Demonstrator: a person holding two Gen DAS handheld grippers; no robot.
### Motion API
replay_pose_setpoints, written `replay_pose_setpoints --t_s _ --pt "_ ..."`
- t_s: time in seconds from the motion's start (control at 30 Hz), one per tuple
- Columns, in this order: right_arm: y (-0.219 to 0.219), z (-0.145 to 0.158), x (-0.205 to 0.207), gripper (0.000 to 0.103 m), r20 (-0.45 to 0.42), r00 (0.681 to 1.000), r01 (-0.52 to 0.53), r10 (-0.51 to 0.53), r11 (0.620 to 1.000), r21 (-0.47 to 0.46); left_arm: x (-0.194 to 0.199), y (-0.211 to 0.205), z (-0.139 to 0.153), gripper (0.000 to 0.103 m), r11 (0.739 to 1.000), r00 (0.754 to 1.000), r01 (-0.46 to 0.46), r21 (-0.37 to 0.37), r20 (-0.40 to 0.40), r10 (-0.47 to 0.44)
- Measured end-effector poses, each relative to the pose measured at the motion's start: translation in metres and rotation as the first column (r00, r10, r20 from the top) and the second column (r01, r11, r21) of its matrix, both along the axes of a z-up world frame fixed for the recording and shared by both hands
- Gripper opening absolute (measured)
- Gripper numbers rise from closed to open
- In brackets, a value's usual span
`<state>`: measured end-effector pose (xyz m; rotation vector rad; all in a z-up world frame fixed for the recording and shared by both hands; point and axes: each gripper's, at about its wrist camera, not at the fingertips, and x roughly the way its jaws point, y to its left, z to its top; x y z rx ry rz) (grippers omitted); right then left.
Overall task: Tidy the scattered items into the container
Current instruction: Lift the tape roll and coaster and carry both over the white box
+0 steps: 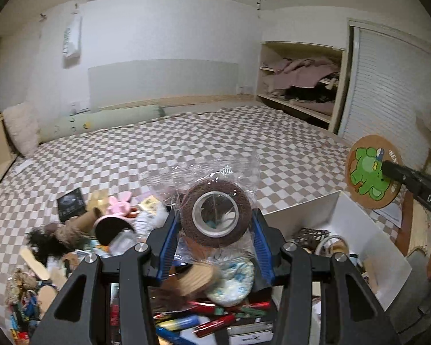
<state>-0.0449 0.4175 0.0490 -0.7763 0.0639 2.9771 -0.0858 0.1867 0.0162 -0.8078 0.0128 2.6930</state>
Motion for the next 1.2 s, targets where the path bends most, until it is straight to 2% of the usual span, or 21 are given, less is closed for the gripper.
replay_pose_setpoints --t_s 0.23,0.4,0.57,0.87,1.2 --pt "0.029 -0.013 0.001 0.009 0.04 0.997 0.064 -0.064 0.998 0.017 -0.008 0.038 -0.006 0.048 0.998 0.998 0.062 0.027 0.02 -0.063" --pt "0.045 -0.034 -0.006 0.009 0.114 0.988 0.102 -0.107 0.993 0.053 -0.011 0.066 -0.013 0.048 0.994 0.993 0.108 0.014 0.037 -0.109" --pt "0.059 -0.058 -0.017 0.009 0.198 0.97 0.122 -0.141 0.987 0.106 -0.016 0.091 -0.025 0.048 0.989 0.987 0.15 -0.002 0.063 -0.15" --pt "0.067 -0.092 -0.035 0.009 0.324 0.937 0.081 -0.132 0.983 0.167 -0.029 0.12 -0.048 0.048 0.981 0.976 0.192 -0.035 0.109 -0.187" --pt "0.076 -0.113 -0.051 0.009 0.406 0.893 0.121 -0.197 0.971 0.205 -0.038 0.14 -0.067 0.048 0.969 0.96 0.242 -0.051 0.153 -0.232"
